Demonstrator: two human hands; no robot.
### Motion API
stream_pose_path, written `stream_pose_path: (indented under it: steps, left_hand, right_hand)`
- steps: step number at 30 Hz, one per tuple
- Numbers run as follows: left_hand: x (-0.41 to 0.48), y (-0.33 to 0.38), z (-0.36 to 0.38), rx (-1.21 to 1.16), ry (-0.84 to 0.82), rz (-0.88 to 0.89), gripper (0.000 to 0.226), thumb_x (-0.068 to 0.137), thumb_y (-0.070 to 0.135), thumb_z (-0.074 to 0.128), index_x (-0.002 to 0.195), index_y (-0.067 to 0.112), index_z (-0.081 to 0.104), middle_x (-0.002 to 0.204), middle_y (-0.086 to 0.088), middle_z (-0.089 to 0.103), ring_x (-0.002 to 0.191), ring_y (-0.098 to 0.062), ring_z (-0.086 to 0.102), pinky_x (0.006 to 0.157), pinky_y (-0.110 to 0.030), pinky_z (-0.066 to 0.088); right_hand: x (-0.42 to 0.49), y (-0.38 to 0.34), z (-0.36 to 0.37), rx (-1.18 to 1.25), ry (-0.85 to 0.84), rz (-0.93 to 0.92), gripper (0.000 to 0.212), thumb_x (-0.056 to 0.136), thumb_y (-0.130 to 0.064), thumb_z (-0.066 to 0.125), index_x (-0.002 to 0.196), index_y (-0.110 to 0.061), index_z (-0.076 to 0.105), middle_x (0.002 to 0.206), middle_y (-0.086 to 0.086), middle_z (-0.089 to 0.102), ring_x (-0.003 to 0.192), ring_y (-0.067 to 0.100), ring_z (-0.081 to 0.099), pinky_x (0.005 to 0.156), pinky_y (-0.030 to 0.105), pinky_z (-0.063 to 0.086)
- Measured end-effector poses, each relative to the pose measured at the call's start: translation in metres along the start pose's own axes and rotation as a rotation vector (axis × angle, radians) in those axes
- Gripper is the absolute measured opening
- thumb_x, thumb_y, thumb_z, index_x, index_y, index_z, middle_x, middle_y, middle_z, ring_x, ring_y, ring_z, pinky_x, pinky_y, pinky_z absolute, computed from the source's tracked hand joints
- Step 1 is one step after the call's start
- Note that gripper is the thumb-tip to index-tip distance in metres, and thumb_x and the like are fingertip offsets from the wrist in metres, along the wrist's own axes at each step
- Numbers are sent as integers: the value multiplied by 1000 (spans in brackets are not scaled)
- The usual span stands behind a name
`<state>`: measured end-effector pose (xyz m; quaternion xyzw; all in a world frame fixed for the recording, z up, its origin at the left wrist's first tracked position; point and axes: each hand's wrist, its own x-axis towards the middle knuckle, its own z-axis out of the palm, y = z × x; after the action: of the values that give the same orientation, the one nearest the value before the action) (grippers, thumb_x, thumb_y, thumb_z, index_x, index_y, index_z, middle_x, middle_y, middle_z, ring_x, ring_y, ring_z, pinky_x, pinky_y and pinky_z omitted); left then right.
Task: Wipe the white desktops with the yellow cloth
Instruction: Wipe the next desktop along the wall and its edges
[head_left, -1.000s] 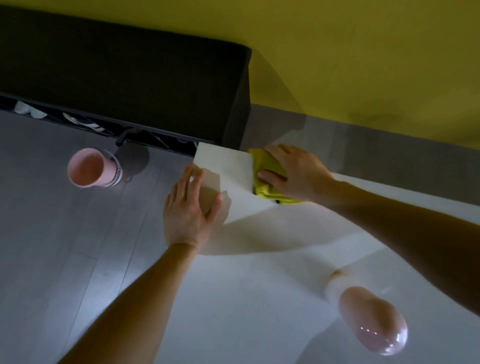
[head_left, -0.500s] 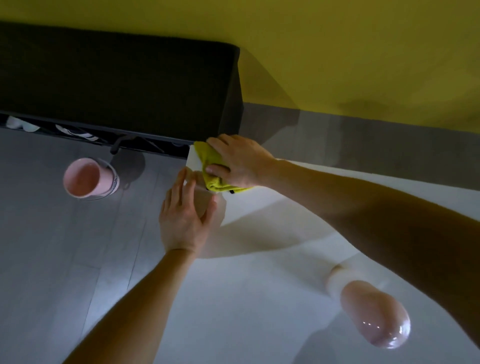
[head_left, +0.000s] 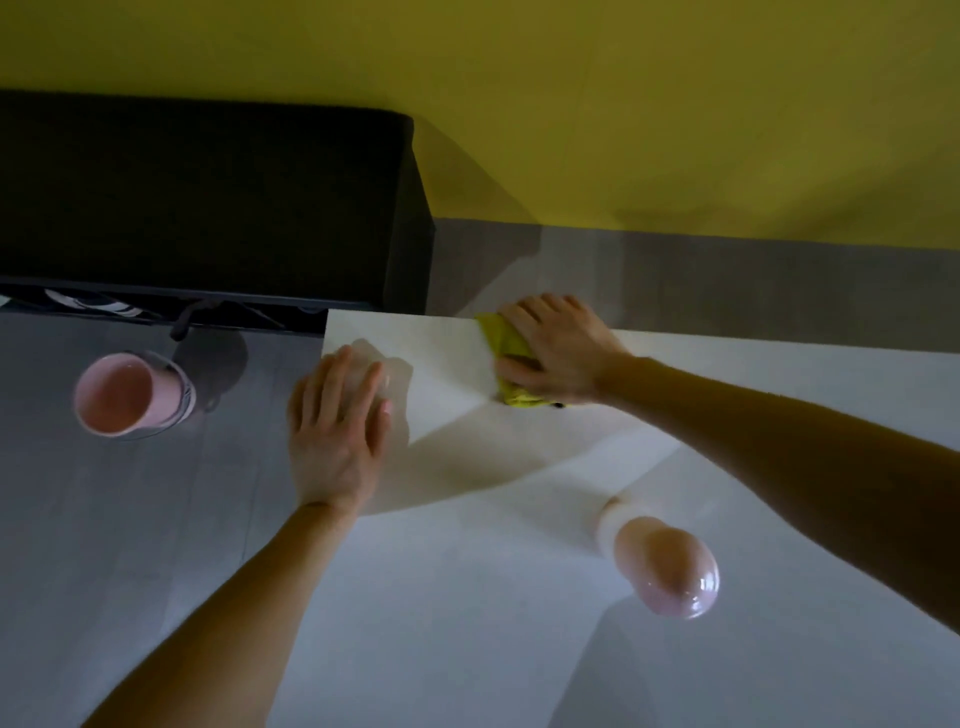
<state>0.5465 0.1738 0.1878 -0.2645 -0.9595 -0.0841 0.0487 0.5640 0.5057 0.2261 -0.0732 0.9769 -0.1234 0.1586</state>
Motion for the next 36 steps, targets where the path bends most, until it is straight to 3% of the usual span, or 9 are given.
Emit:
stream_pose_path:
  steps: [5,10,12,15,18,22,27,31,36]
  left_hand:
    - [6,9,-19,92,-203,33,56,115,48,37,156,11,50,171,-15,37,158,-37,35,123,-56,37]
    - [27,73,-44,101,-343,-34,81,103,80,30,159,22,44,169,-9,39,154,-34,38,119,-54,42]
    - [46,112,-49,82,-398,36,87,97,87,37,162,30,38,170,-7,37,155,-33,37,119,-56,42]
    - [73,173,-57,105,-553,176,104,83,89,61,168,41,24,176,-7,25,160,-33,29,121,-56,42]
    - [85,207,-63,158,-670,207,118,75,77,82,170,45,19,179,-7,13,164,-36,17,123,-53,41]
    - [80,212,-61,201,-686,178,121,79,63,88,171,42,12,182,-7,3,166,-39,10,127,-53,37]
    - [81,221,-62,188,-639,167,118,68,55,99,166,34,36,176,-4,23,161,-34,26,120,-54,47]
    - [80,220,-63,214,-656,139,122,70,59,95,170,39,27,179,-3,14,164,-34,20,122,-50,44]
    - [79,218,-60,209,-648,126,124,74,59,93,171,42,18,181,-3,9,166,-36,15,124,-51,41]
  right_hand:
    - [50,-42,0,46,8,-75,87,96,-87,42,161,-29,37,147,3,57,129,29,58,110,45,46]
    - [-55,61,11,209,218,74,63,97,-77,52,137,-28,59,123,3,66,112,31,63,96,44,50]
    - [-121,128,14,176,331,175,55,97,-71,57,126,-24,66,112,5,68,105,36,65,91,45,50]
    - [-195,206,14,76,320,319,57,100,-73,49,118,-22,67,110,5,65,107,38,61,94,46,46]
    - [-206,219,21,23,309,353,52,100,-66,48,114,-20,67,111,5,63,108,38,60,100,49,45]
    - [-138,150,17,91,326,231,34,100,-55,51,101,-24,65,97,5,63,95,37,63,89,47,48]
    - [-53,58,10,223,289,80,49,101,-64,44,126,-29,67,108,0,66,101,25,63,95,42,51]
    - [-107,118,26,282,443,93,42,97,-57,56,112,-21,72,97,6,64,94,36,64,86,42,48]
    - [-224,248,28,122,518,336,45,106,-57,54,102,-17,73,91,6,63,89,39,63,85,47,48]
